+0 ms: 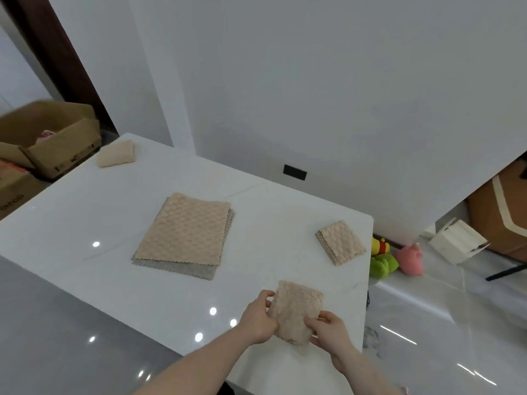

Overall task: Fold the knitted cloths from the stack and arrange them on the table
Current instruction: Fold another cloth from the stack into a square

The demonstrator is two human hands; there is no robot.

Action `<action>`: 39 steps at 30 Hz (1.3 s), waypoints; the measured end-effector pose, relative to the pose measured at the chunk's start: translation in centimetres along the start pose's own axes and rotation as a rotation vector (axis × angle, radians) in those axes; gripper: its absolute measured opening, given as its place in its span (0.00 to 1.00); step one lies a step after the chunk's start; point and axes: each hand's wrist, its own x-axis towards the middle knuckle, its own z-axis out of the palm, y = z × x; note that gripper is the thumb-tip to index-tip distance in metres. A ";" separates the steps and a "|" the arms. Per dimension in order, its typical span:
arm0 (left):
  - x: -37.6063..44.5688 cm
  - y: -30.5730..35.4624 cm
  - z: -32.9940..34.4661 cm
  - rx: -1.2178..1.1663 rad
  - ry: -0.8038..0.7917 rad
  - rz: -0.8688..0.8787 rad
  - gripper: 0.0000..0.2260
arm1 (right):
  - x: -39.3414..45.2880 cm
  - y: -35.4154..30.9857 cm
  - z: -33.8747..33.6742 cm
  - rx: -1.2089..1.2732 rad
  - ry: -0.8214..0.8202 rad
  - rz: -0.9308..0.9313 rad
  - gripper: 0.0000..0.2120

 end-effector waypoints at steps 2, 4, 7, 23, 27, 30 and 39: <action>0.8 1.4 1.5 0.036 -0.057 0.019 0.28 | 1.1 -0.2 -1.5 0.050 -0.003 0.052 0.10; 2.0 2.7 2.8 0.071 -0.093 0.030 0.30 | 2.2 -0.4 -3.0 0.078 0.010 0.098 0.10; 4.4 4.5 4.3 0.164 -0.107 0.048 0.28 | 3.7 -1.0 -4.9 0.119 0.060 0.143 0.10; 11.2 8.0 7.9 0.503 -0.196 0.090 0.29 | 9.3 -0.4 -7.9 -0.006 0.121 0.336 0.13; 10.2 6.1 6.7 0.519 -0.161 0.083 0.26 | 7.9 0.0 -7.3 -0.176 0.209 0.326 0.29; 8.2 3.6 4.5 0.520 -0.120 0.067 0.26 | 6.3 0.0 -6.4 -0.433 0.214 0.085 0.31; 1.4 -2.9 -5.0 0.443 0.123 0.018 0.21 | 1.8 -3.2 5.2 -0.625 -0.112 -0.339 0.23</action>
